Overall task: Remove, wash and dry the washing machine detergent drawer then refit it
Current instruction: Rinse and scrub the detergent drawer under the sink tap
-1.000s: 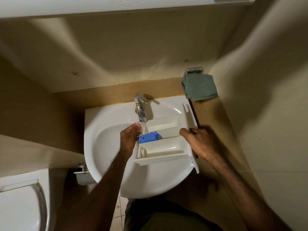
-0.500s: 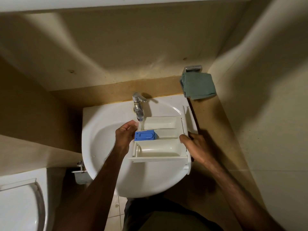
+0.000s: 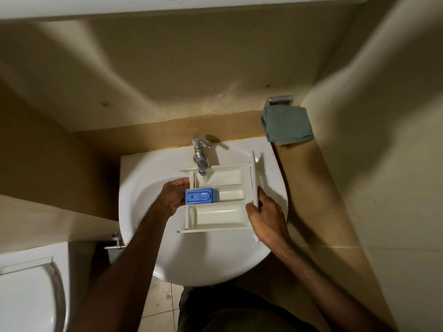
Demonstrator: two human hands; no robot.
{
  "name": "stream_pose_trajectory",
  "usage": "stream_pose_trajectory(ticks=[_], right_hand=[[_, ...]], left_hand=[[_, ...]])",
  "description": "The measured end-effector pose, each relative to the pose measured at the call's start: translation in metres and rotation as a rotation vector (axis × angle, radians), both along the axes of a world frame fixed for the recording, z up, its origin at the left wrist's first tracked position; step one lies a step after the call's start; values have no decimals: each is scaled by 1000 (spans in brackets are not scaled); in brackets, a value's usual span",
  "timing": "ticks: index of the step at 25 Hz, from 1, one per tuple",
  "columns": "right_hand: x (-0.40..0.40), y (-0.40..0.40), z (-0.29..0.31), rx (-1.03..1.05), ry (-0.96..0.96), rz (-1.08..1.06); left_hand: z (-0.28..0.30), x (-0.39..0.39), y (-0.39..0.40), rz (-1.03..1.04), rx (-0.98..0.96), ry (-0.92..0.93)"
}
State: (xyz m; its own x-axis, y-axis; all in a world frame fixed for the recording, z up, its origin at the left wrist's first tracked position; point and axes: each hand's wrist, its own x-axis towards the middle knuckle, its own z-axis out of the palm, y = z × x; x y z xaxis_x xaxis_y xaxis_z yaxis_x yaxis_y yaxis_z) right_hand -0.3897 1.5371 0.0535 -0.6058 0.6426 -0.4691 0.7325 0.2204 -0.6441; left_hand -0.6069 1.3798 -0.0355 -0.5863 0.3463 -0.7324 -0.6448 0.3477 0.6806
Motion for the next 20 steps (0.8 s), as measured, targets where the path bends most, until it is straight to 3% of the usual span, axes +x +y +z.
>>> stream_pose_trajectory(ticks=[2,4,8,10,12,14,15,17,20], right_hand=[[-1,-3,-9,-8,2,-7],[-3,-6,-13,13,2,-12],[-8,-15,-21,63,19,-15],[-10,-16,-26,69,23,-29],[-9,-16,-31,68,13,-19],[-9,-16,-32,73,-5,-2],[-9,-16,-32,85,-11,6],[-10,-16,-36,130,-24,55],[-15,-22,-41,208,-58,208]], left_hand=[[-1,-3,-6,12,42,-79],[-4,0,-5,56,9,-47],[1,24,-1,341,-173,329],[10,43,-7,371,-259,708],[19,60,-12,168,-334,1178],[19,68,-13,-267,-336,1505],[14,69,-12,-466,-402,1564],[12,66,-4,-690,-630,1492],[16,65,9,-810,-767,1343]])
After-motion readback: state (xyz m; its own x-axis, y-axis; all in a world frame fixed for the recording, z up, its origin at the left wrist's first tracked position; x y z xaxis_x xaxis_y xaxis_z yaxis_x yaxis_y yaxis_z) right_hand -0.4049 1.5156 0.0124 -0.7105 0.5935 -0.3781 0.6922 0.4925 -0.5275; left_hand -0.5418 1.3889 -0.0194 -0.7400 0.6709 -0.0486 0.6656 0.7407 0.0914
